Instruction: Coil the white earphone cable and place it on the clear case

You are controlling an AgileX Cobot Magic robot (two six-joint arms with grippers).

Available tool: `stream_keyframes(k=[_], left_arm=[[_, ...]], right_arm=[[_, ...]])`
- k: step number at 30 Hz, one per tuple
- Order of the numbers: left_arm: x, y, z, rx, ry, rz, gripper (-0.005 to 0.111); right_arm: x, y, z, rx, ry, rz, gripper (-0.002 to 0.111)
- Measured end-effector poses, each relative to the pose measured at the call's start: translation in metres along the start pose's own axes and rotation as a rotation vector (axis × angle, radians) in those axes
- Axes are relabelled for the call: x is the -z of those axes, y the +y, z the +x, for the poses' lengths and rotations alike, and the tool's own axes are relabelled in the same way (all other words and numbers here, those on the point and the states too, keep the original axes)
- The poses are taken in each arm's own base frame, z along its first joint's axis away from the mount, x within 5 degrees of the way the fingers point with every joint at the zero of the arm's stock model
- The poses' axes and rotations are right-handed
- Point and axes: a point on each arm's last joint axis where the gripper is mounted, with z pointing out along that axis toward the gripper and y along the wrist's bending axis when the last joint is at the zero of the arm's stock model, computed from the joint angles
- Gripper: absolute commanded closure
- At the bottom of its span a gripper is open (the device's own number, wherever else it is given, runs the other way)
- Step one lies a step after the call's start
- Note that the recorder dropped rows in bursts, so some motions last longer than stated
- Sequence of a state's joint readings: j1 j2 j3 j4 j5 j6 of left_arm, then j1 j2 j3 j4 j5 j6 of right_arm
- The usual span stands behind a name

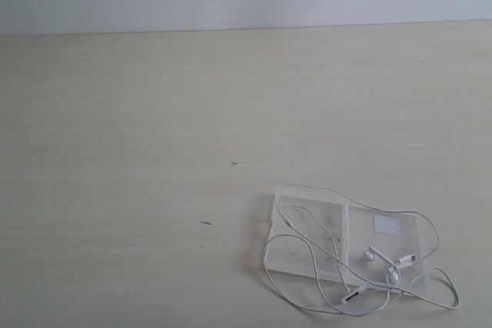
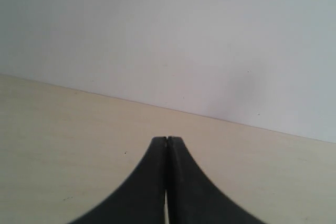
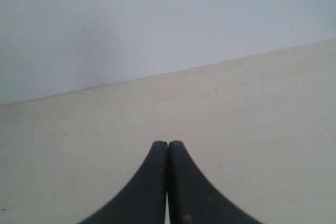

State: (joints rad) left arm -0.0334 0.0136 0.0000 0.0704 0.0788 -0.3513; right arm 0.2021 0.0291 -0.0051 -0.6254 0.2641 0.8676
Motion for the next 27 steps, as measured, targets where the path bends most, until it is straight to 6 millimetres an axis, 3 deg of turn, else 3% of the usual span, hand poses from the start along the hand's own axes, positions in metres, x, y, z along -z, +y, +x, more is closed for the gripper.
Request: stream_keyframes(k=[8,27], left_arm=[[0.0,0.0,0.0,0.0,0.0,0.0,0.107],[0.0,0.0,0.0,0.0,0.0,0.0,0.107]], right_arm=[[0.001,0.008,0.006,0.098,0.064,-0.091,0.108],[0.001,0.013,0.007,-0.015,0.084,-0.143,0.108]])
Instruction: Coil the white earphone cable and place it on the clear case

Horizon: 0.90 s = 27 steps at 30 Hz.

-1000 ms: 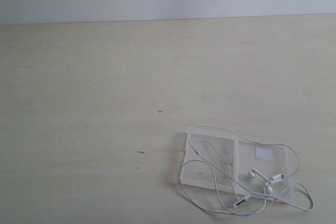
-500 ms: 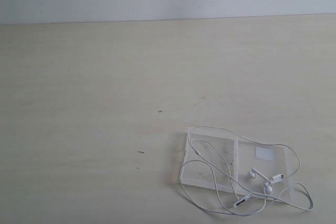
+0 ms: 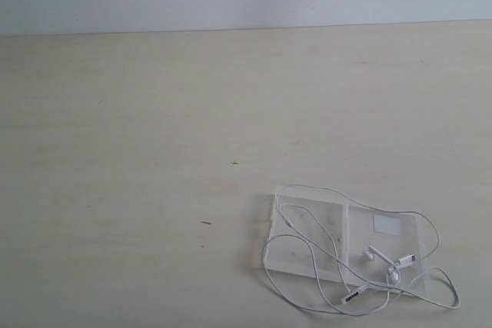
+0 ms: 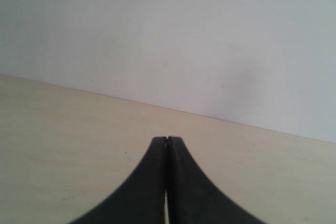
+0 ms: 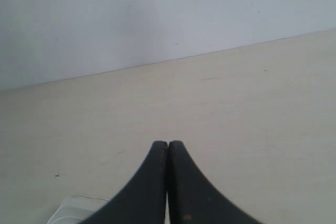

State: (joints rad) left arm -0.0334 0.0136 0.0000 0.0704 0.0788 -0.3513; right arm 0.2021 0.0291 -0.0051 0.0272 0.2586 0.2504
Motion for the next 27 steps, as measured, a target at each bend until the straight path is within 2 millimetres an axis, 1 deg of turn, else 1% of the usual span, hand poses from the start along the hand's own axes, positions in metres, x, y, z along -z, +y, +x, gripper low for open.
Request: stream_keyframes(k=[9,18,27], left_arm=[[0.0,0.0,0.0,0.0,0.0,0.0,0.107],[0.0001,0.0038,-0.0011,0.0,-0.019,-0.065,0.107],[0.0002,0.0045,-0.0013,0.0,-0.023,-0.078,0.107]], right_arm=[[0.0,0.0,0.0,0.002,0.0,0.0,0.108],[0.0,0.0,0.0,0.002,0.0,0.0,0.108],[0.0,0.0,0.0,0.002,0.0,0.0,0.108]])
